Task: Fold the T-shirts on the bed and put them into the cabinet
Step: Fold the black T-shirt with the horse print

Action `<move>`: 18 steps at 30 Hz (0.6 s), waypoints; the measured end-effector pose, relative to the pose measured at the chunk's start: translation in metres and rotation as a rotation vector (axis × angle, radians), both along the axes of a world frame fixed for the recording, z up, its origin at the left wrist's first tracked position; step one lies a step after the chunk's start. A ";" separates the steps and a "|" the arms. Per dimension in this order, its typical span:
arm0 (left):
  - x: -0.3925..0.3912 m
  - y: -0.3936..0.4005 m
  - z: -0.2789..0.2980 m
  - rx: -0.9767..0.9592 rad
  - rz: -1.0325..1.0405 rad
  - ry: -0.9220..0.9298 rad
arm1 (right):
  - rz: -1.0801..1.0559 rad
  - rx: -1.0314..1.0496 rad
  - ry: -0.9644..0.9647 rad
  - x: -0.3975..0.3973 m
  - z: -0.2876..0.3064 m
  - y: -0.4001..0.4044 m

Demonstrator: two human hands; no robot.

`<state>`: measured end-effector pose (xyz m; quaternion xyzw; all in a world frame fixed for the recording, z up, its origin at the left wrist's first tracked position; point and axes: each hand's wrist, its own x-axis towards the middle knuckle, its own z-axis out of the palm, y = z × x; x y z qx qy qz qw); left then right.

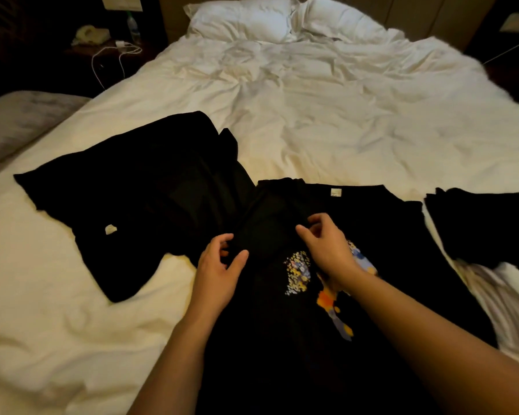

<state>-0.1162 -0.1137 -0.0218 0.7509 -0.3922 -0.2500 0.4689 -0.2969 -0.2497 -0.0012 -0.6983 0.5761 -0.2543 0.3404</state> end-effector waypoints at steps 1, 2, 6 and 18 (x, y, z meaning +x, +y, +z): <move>-0.003 0.006 0.001 0.010 -0.030 0.000 | -0.001 -0.007 0.007 -0.013 0.000 0.013; -0.005 0.011 0.001 0.021 -0.051 -0.015 | 0.011 -0.011 0.021 -0.023 -0.001 0.024; -0.032 0.045 0.008 0.080 -0.126 -0.255 | 0.067 -0.095 0.088 -0.063 -0.001 0.071; -0.093 0.151 -0.004 0.189 -0.431 -0.699 | 0.216 -0.151 0.349 -0.131 -0.004 0.182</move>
